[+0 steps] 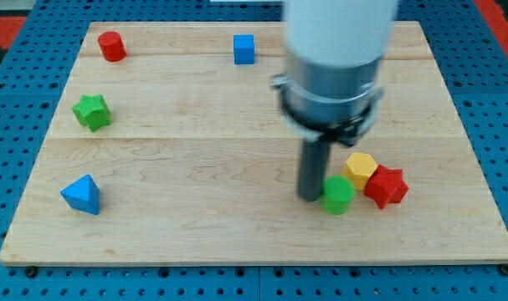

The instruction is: Push the blue triangle into the group of blocks

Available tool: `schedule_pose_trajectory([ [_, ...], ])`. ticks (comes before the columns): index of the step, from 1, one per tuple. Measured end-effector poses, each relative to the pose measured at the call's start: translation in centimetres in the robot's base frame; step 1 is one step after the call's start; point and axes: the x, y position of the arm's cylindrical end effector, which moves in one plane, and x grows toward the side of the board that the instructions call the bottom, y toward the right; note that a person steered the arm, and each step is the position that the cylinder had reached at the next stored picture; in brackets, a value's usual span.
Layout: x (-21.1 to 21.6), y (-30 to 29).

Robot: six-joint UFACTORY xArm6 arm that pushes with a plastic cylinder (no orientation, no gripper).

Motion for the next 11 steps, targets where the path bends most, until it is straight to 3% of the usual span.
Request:
schedule_pose_trajectory([
  [1, 2.6, -1.4],
  [2, 8.5, -11.1],
  [3, 9.2, -15.5],
  [4, 7.9, -30.8],
  [5, 3.6, -35.3],
  [7, 0.2, -27.8],
  [8, 1.6, -21.7],
  [9, 4.9, -26.7],
  [11, 3.8, -18.4],
])
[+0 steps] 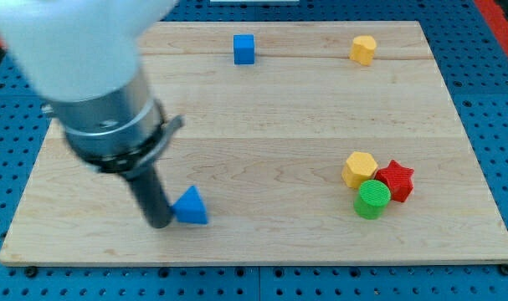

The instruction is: Push the blue triangle into the group of blocks

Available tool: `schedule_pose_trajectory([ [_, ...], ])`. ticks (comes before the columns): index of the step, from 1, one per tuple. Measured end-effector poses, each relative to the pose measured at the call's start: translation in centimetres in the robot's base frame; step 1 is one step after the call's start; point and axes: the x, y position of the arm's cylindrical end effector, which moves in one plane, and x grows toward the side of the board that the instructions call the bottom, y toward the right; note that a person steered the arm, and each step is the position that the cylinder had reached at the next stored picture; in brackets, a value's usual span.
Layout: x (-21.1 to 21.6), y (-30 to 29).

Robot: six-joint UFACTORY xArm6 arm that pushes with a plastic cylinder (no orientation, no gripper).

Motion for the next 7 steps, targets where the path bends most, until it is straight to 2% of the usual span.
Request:
schedule_pose_trajectory([
  [2, -1.2, 9.5],
  [4, -1.1, 3.2],
  [5, -4.9, 6.5],
  [7, -5.7, 19.4],
])
